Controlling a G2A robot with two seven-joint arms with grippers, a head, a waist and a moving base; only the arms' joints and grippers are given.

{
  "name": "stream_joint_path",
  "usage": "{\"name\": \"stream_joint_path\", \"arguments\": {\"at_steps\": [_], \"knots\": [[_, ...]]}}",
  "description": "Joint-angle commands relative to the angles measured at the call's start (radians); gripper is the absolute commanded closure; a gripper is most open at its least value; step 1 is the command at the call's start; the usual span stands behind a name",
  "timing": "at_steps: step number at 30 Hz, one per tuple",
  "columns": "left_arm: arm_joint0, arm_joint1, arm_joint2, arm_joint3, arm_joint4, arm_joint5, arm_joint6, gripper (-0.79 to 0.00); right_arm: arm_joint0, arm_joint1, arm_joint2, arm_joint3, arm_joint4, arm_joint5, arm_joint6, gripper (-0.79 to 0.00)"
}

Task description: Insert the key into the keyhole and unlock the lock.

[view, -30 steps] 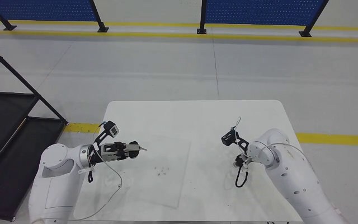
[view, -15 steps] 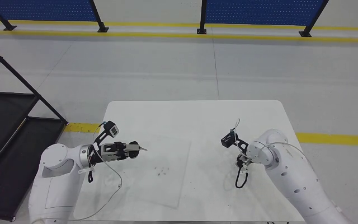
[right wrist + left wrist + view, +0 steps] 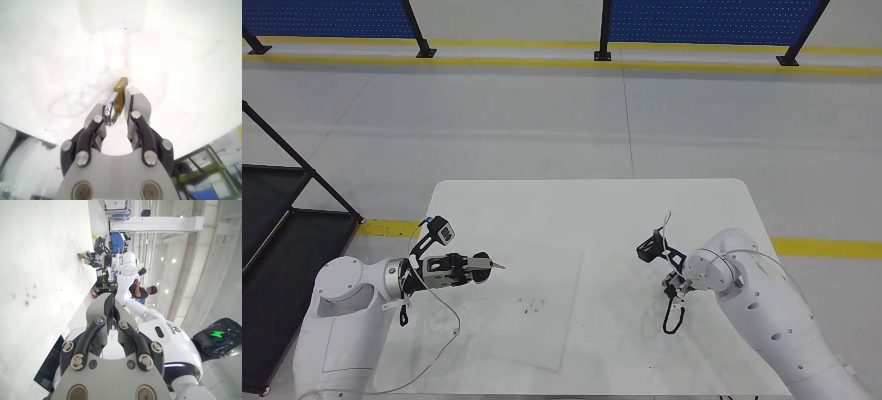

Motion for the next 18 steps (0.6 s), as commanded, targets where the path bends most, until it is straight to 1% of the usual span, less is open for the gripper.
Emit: {"name": "stream_joint_path", "arguments": {"at_steps": [1,9,13,15,18], "knots": [[0.000,0.000,0.000,0.000,0.000,0.000,0.000,0.000,0.000,0.000,0.001,0.000,0.009,0.001,0.000,0.000],[0.000,0.000,0.000,0.000,0.000,0.000,0.000,0.000,-0.002,0.005,0.016,-0.004,0.029,0.009,-0.010,0.000],[0.000,0.000,0.000,0.000,0.000,0.000,0.000,0.000,-0.012,0.010,0.051,-0.020,0.068,0.024,-0.029,0.000],[0.000,0.000,0.000,0.000,0.000,0.000,0.000,0.000,-0.026,0.015,0.083,-0.036,0.113,0.027,-0.049,0.000],[0.000,0.000,0.000,0.000,0.000,0.000,0.000,0.000,-0.063,0.024,0.157,-0.067,0.250,0.010,-0.100,0.000]]}}
